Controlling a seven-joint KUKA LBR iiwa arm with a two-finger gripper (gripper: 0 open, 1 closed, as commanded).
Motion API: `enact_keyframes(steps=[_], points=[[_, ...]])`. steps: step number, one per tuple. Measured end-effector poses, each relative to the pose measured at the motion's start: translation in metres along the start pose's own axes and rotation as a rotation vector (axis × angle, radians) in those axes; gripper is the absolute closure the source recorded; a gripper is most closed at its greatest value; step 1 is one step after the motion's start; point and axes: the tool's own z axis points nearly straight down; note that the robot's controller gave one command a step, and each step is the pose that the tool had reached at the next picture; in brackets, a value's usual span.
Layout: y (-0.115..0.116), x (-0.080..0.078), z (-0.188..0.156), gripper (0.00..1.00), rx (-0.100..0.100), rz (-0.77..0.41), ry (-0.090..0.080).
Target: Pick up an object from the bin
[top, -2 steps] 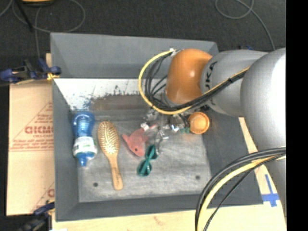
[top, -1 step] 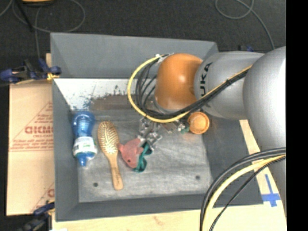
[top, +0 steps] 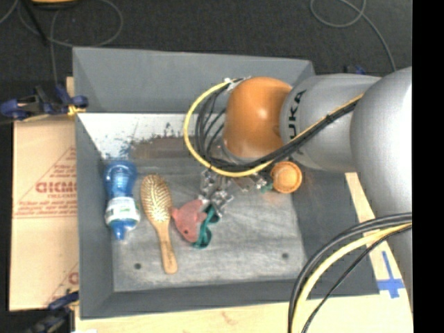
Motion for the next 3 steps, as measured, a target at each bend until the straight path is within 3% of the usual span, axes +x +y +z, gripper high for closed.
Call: enact_keyframes(steps=[1, 2, 3], points=[[0.006, 0.008, -0.039, 1.0, -0.01, 0.055, 0.007], [0.036, 0.02, -0.107, 1.0, -0.008, 0.127, 0.007], [0.054, -0.019, -0.155, 1.0, -0.006, 0.32, 0.003]])
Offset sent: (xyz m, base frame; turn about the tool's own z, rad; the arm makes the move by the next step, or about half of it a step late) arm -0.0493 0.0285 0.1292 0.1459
